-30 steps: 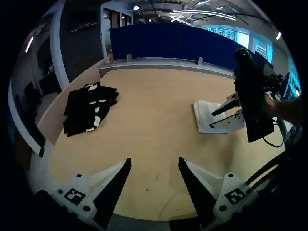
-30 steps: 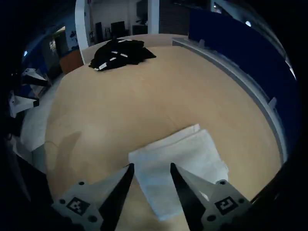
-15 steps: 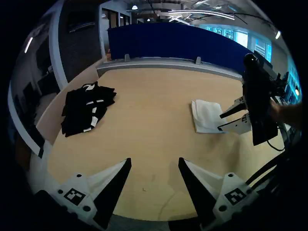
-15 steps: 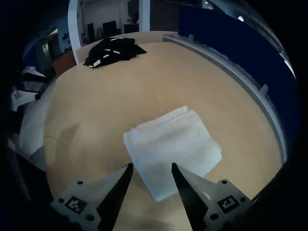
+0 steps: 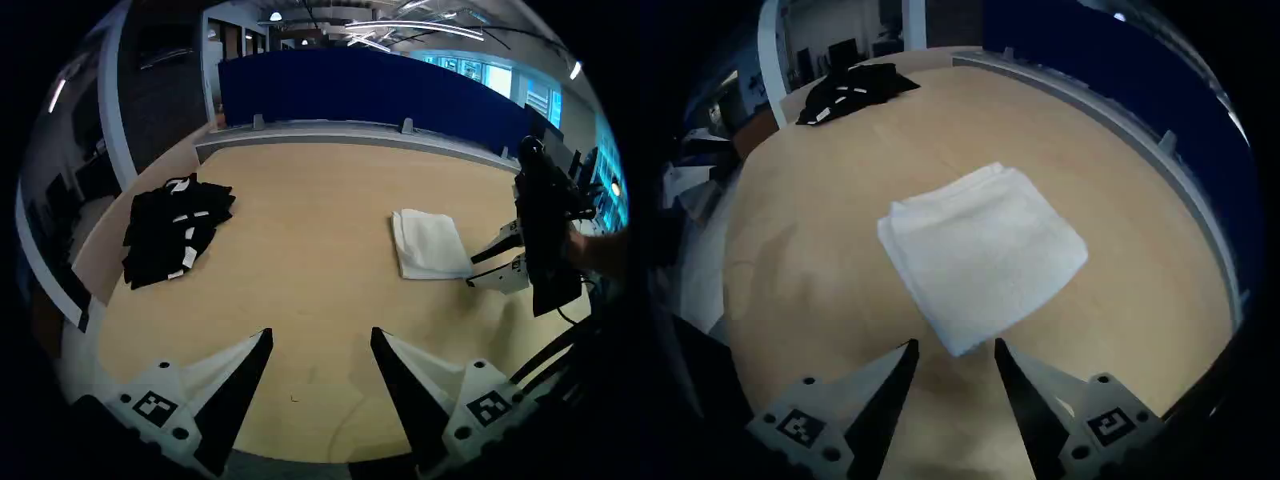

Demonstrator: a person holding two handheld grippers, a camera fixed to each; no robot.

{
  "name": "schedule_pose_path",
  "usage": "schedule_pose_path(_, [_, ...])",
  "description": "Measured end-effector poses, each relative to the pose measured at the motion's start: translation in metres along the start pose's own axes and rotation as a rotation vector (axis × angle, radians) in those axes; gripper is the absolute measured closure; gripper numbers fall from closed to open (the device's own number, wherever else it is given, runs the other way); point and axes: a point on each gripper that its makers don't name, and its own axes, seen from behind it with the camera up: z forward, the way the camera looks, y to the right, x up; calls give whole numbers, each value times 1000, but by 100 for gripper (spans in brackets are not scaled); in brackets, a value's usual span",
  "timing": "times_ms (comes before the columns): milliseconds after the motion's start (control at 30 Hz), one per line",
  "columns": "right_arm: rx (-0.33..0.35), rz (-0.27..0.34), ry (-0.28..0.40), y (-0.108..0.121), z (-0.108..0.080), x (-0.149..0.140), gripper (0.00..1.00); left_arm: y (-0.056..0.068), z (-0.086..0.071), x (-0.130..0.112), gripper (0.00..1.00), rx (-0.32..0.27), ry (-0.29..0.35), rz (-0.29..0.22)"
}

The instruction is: Fold towel

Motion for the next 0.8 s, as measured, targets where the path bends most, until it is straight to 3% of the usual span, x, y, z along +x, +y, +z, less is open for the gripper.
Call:
schedule_pose_path(100, [-5,8,-5,1,2,-2,36,1,-1,0,9,-1,0,1])
schedule_pose_path(567, [-4,61,-3,3,8,-4,95,1,-2,-3,9,3,-1,1])
schedule_pose_path(800, [-6,68,18,3,9,0,98,1,-5,-1,9,0,1,3])
